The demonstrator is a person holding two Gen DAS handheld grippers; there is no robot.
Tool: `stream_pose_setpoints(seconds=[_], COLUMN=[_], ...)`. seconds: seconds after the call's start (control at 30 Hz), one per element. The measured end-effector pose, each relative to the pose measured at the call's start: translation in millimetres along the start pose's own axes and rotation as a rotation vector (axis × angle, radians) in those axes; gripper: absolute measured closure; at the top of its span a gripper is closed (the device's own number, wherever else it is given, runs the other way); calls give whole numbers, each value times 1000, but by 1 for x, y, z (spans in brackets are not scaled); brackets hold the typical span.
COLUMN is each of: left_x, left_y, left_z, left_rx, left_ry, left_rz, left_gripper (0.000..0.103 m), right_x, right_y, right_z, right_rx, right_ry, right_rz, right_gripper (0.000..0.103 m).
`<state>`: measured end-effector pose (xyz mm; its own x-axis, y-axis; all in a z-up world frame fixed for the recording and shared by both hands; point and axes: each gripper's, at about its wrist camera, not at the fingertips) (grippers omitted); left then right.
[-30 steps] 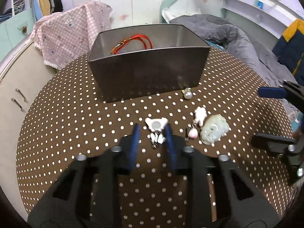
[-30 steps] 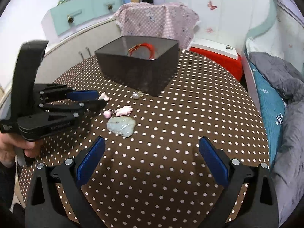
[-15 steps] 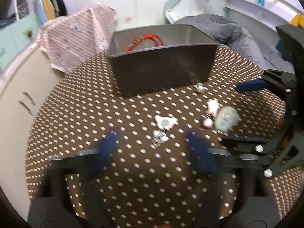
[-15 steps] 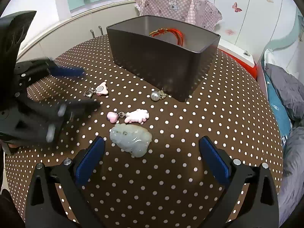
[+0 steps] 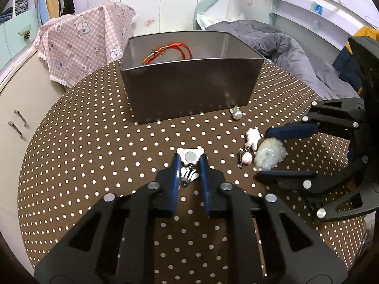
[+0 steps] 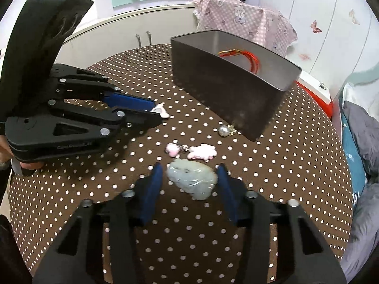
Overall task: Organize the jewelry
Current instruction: 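Grasp a white charm with the left gripper while the right gripper grasps the jade pendant, then lower the charm and jade pendant into the grey box and open both grippers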
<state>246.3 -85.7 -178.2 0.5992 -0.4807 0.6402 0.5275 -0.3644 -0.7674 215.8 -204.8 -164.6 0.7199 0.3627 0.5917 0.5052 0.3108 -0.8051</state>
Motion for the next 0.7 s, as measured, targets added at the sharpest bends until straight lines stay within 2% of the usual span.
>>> stream_pose_setpoints(seconds=[0.17,0.43,0.7], left_x=[-6,-13,-4], left_y=[-6,-27,-59], left_z=[1,-1,5], left_rx=[-30,-33,-9], left_ry=[-17,-21,-16], left_rz=[-9,-47,-111], left_gripper=[87,88,88], right_x=[-7,-19,2], right_y=[-6,-29,-67], right_z=[0,2,1], right_rx=[-1,30,53], right_ry=[24,50,50], right_rz=[-1,-30,-120], right_gripper=[63,63,63])
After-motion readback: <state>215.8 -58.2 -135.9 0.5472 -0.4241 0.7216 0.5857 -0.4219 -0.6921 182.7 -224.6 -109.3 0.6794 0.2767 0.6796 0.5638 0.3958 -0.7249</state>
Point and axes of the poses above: each gripper's, at about its wrist camera, not at the fingertips, and y roughly the way its jaws point, z to its left, x to its top, and after that the axes turned 7 degrees about y, right-handed
